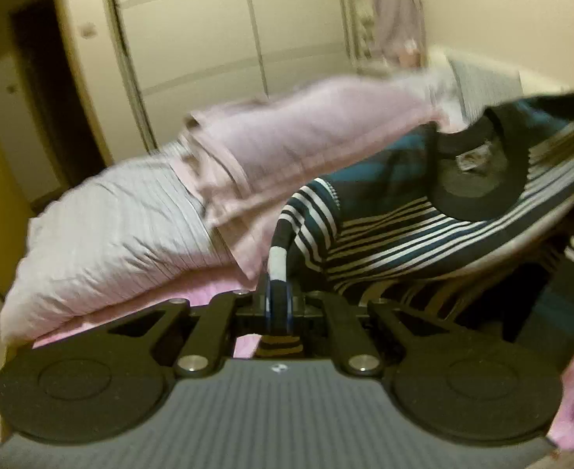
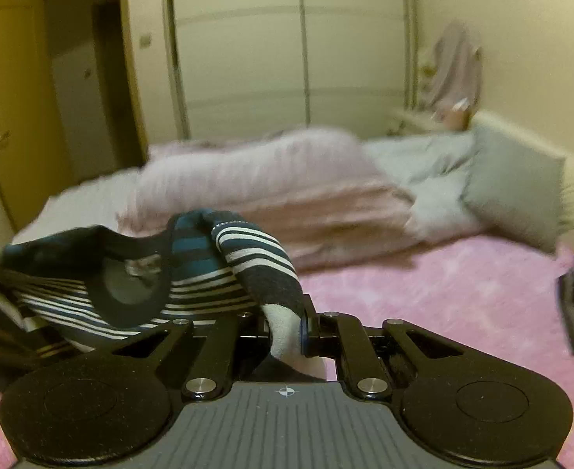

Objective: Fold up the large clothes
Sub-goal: 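Grasp the sweater hem with the left gripper while the right gripper holds another edge, then lift the sweater with both grippers and lay it flat on the bed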

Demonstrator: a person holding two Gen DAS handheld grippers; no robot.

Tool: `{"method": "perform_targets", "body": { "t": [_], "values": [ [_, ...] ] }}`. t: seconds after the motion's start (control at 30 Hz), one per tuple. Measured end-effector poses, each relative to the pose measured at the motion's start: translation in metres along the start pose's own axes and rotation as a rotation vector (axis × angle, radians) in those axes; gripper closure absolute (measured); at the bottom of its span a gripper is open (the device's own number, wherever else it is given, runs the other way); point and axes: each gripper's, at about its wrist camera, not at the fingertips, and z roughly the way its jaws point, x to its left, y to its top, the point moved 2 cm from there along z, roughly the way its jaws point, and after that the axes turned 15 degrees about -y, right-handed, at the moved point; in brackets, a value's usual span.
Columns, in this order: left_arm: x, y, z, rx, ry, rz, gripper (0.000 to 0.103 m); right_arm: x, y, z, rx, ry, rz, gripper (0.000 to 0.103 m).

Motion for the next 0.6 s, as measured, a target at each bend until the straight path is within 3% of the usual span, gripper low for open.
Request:
{"method": "perform_targets", "body": {
  "t": [0.2,0.37,0.47,0.6],
  "values": [
    [-0.034,0.011,-0.097,-0.148,0.008,0.004,0.098,0.0,-0.004,-0.129,-0.13,-0.104,0.055,0.096],
    [-0.049,0.055,-0.167,-0.239,0.002,0.045,0.098,-0.015,0.023,-0.21,-0.225,-0.13,0.097,0.096],
    [-0.051,0.096,-0.19,-0.302,0.009,0.053,0.098,-0.032,0.055,-0.229,-0.278,-0.132,0.104,0.096],
    [-0.049,0.144,-0.162,-0.309,0.012,0.052,0.098,-0.051,0.102,-0.208,-0.331,-0.128,0.082,0.096]
  ]
}}
